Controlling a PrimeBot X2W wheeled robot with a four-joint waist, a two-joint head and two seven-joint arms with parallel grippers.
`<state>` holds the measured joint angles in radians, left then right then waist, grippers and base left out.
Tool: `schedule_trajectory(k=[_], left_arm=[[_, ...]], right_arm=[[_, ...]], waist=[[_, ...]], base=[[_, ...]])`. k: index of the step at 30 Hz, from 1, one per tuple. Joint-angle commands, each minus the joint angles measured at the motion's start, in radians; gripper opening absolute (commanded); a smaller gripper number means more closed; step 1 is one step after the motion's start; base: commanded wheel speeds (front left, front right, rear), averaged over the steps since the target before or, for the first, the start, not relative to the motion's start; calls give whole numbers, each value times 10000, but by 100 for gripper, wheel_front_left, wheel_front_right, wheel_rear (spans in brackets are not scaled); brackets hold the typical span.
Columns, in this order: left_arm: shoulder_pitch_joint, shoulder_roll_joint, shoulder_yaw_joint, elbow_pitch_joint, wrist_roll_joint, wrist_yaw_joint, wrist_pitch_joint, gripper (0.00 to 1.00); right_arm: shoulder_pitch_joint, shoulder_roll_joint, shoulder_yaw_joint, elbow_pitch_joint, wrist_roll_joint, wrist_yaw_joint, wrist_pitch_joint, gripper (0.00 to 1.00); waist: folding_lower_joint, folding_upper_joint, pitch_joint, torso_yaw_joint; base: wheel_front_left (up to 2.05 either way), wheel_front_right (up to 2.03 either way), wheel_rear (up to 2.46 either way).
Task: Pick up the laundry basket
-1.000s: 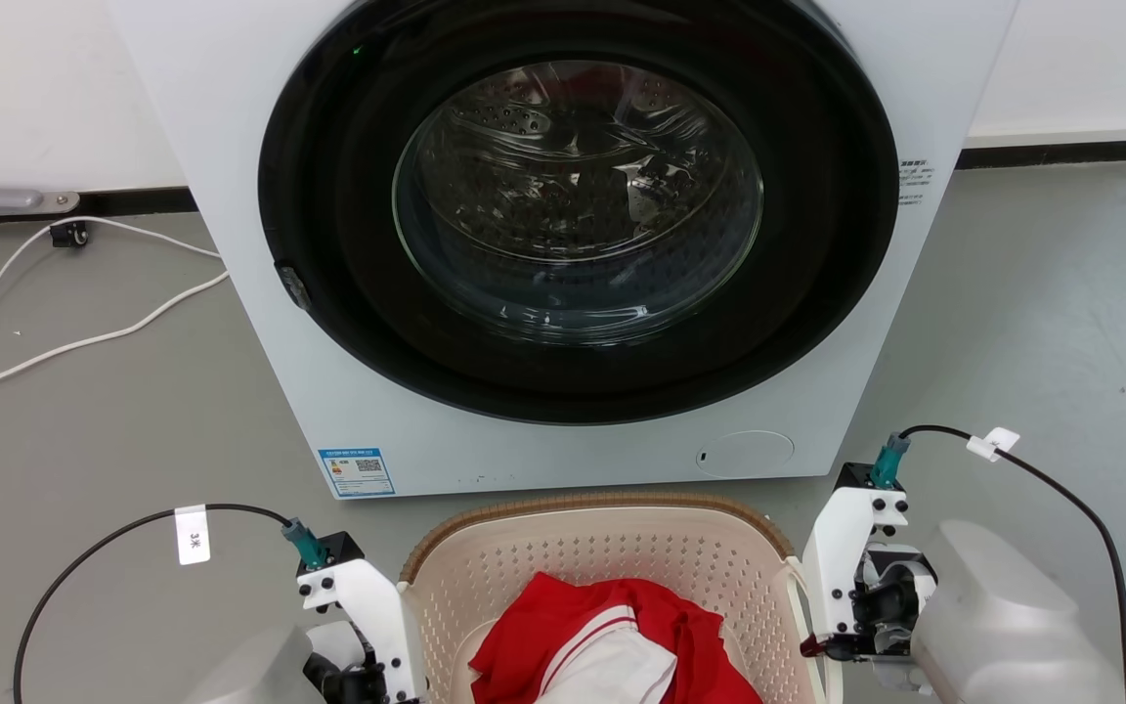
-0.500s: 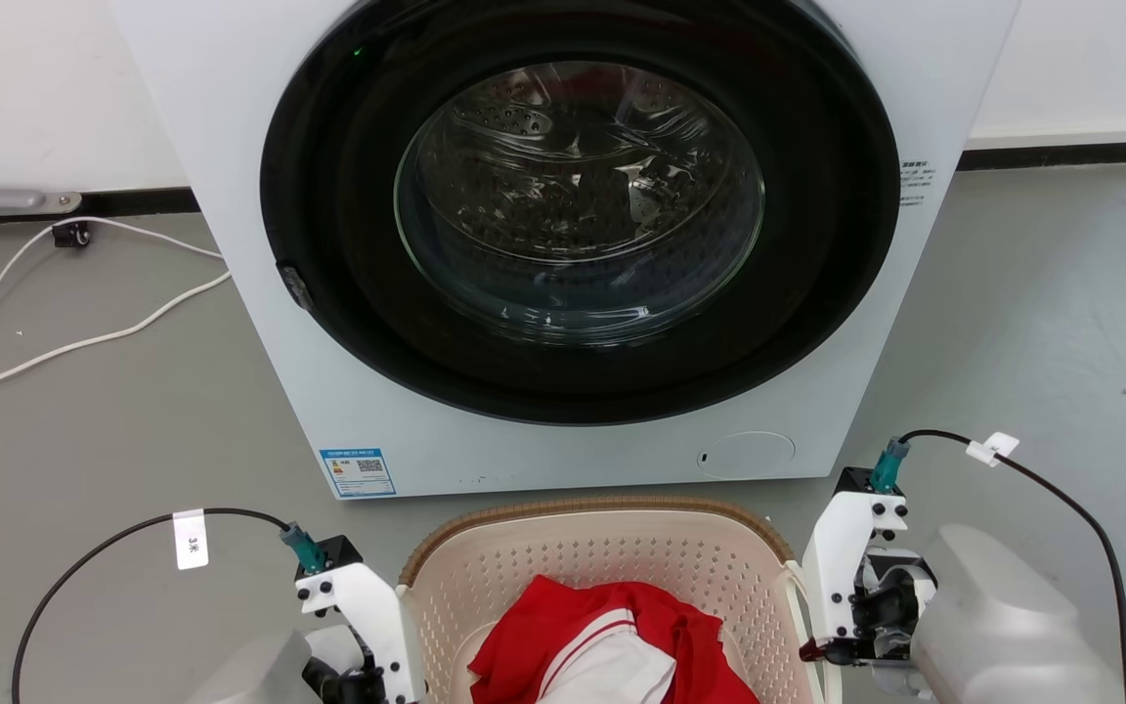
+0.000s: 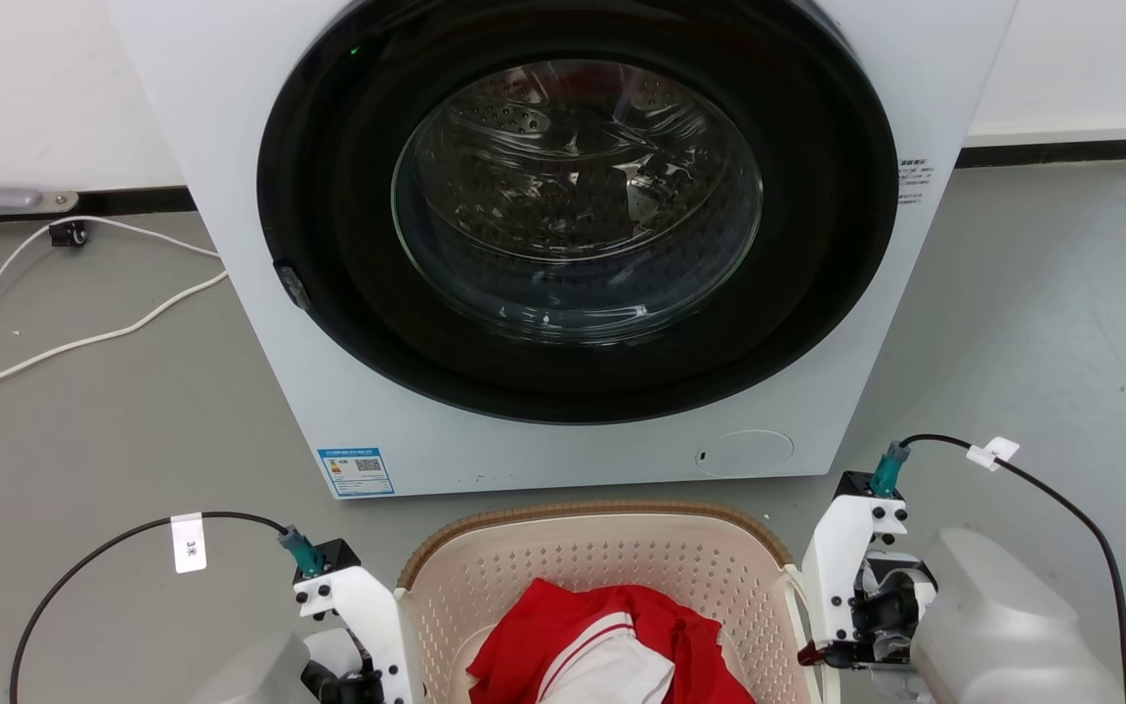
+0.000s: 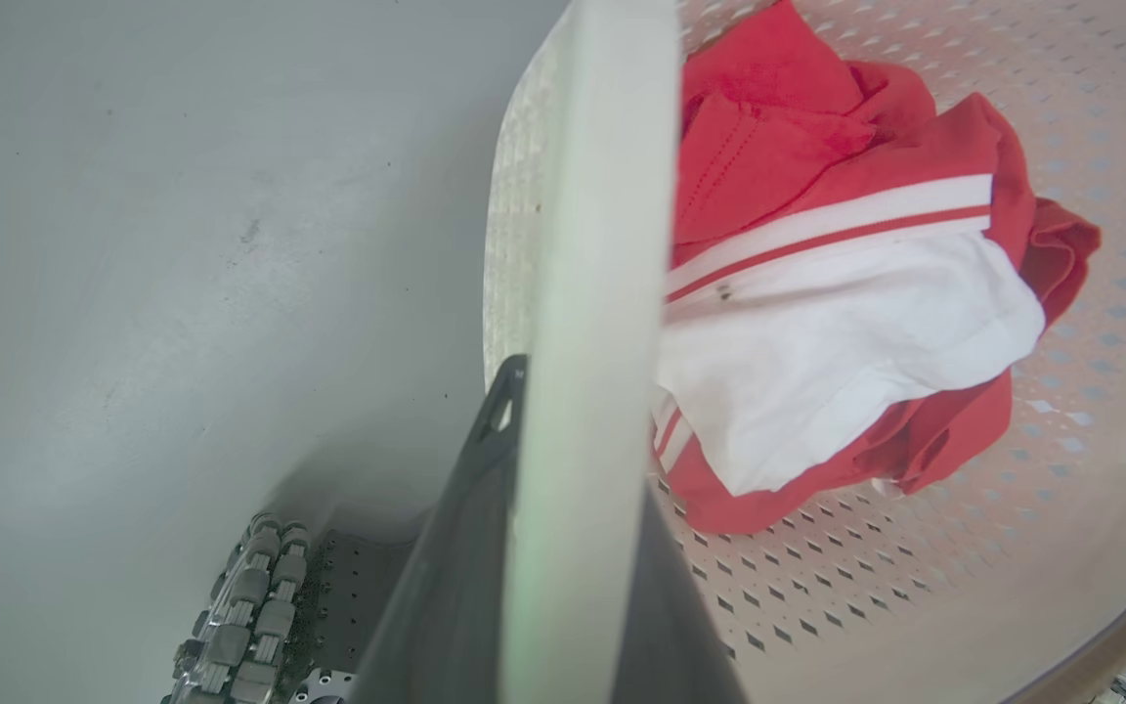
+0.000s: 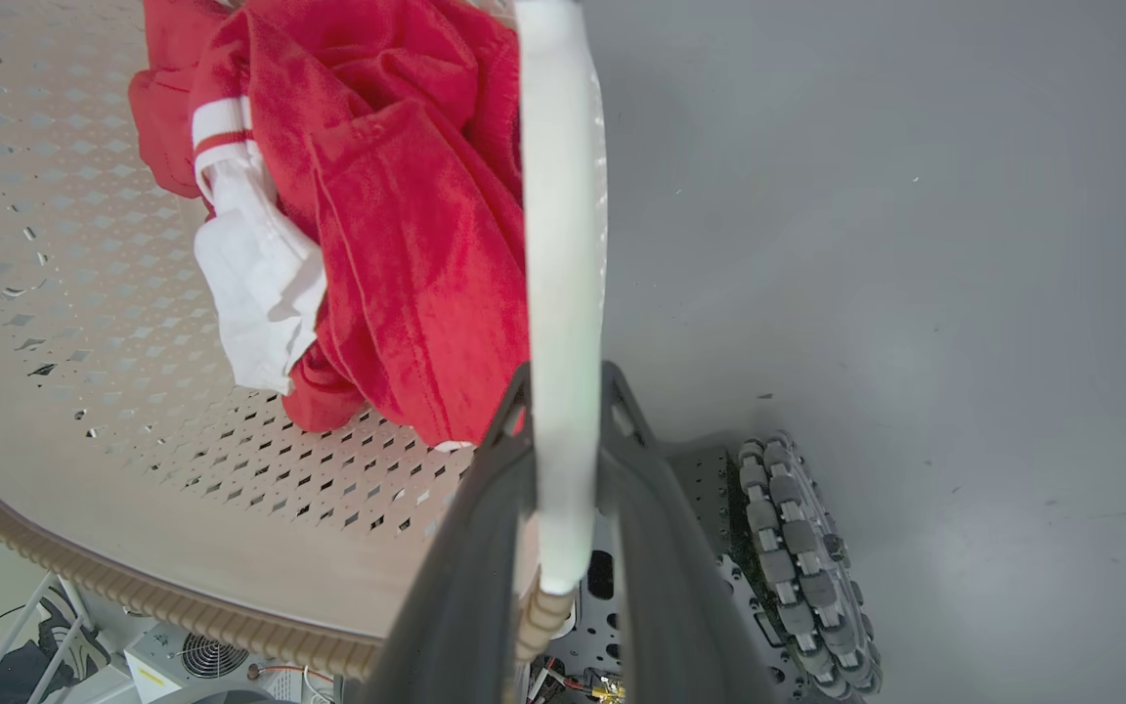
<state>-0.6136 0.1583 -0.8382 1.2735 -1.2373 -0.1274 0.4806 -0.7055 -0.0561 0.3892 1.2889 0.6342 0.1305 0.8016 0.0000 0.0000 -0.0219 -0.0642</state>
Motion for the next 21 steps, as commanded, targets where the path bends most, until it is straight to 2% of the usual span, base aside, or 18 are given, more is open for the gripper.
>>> schedule_trajectory(k=[1, 21], left_arm=[[6, -50, 17, -64, -131, -60, -55, 0], [-4, -104, -76, -35, -186, -60, -111, 0]], right_arm=[[162, 107, -16, -3, 66, 4, 29, 0], [168, 109, -22, -3, 174, 4, 64, 0]], waist=[[0, 0, -2, -3], [0, 0, 15, -18]], base=[[0, 0, 0], [0, 0, 0]])
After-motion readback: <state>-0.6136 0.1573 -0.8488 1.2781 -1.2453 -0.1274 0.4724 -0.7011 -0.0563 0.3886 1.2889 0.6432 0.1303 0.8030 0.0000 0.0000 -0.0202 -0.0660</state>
